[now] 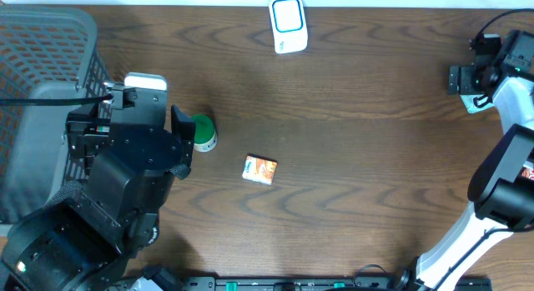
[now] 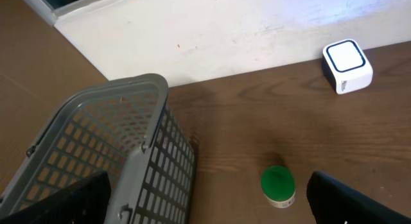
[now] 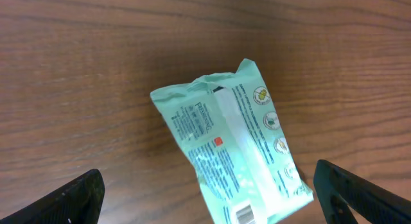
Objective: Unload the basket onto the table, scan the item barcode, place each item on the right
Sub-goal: 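Lower the wipes pack at the right table edge and release it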
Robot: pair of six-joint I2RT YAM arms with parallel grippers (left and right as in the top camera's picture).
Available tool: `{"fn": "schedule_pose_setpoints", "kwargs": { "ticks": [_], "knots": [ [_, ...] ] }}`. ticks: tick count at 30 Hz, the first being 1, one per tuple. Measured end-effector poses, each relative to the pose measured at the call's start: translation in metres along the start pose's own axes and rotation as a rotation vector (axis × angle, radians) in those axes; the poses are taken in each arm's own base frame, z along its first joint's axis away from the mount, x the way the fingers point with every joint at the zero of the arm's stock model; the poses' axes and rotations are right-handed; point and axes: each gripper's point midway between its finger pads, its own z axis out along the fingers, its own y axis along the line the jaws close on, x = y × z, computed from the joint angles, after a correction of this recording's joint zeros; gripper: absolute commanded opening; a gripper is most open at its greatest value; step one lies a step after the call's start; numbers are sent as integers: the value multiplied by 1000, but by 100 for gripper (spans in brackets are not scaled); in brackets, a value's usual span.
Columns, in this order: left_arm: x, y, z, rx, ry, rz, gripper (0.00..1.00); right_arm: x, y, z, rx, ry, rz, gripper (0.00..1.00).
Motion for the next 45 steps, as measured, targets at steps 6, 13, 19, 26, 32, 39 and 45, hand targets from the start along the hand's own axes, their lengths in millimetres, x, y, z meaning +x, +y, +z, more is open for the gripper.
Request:
{"fn": "schedule_pose_setpoints", "kwargs": {
  "ticks": [6, 13, 19, 26, 32, 39, 45],
  "knots": [
    [0, 0, 0, 0, 0, 0, 98, 12, 0, 22, 6, 25, -52, 99],
    [0, 0, 0, 0, 0, 0, 98, 26, -11, 42, 32, 47, -62, 99],
    [0, 0, 0, 0, 0, 0, 98, 32, -35, 42, 67, 41, -38, 99],
    [0, 0, 0, 0, 0, 0, 98, 38, -43, 56, 48, 42, -10, 82],
    [0, 0, 0, 0, 0, 0, 98, 38, -38, 59, 24, 42, 19, 63],
    [0, 0, 0, 0, 0, 0, 98, 51, -37, 50, 13, 106, 68, 45],
    [0, 0, 0, 0, 0, 0, 98, 80, -52, 30, 16, 206, 132, 50]
  ]
}}
